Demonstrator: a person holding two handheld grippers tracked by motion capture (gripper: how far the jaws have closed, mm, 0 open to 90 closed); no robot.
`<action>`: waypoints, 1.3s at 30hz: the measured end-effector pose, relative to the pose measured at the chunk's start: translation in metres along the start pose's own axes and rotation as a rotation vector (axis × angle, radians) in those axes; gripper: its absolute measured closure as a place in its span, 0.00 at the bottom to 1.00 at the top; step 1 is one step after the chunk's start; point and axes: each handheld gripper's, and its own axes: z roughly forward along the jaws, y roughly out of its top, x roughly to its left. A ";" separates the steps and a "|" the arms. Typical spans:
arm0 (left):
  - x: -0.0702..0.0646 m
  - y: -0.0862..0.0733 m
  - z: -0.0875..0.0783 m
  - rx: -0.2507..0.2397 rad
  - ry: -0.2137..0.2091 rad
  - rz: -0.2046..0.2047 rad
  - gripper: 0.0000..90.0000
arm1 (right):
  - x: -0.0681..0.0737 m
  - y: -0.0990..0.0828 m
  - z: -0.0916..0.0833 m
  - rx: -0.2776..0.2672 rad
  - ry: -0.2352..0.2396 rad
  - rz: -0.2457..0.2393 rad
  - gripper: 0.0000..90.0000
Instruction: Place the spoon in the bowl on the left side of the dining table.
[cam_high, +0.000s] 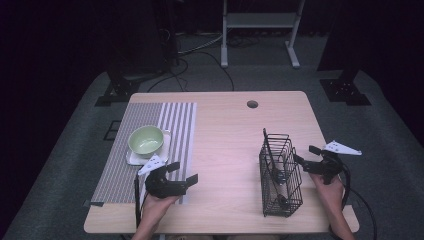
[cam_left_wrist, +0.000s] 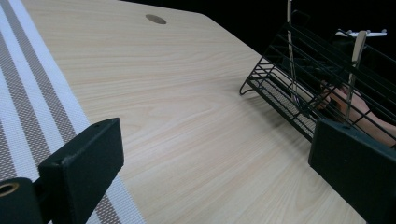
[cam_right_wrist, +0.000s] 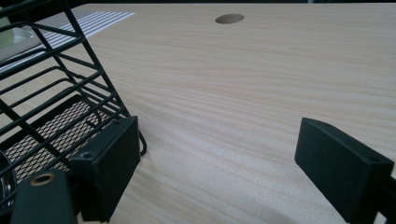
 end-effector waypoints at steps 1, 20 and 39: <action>-0.001 0.000 0.001 0.001 -0.004 -0.004 0.03 | 0.000 0.000 0.000 -0.001 0.000 -0.001 0.14; -0.028 0.014 0.024 0.019 -0.090 0.011 0.03 | 0.000 0.000 0.000 0.002 -0.001 -0.001 0.14; -0.050 0.026 0.046 0.030 -0.136 0.035 0.03 | 0.000 0.000 0.000 0.000 0.000 0.000 0.14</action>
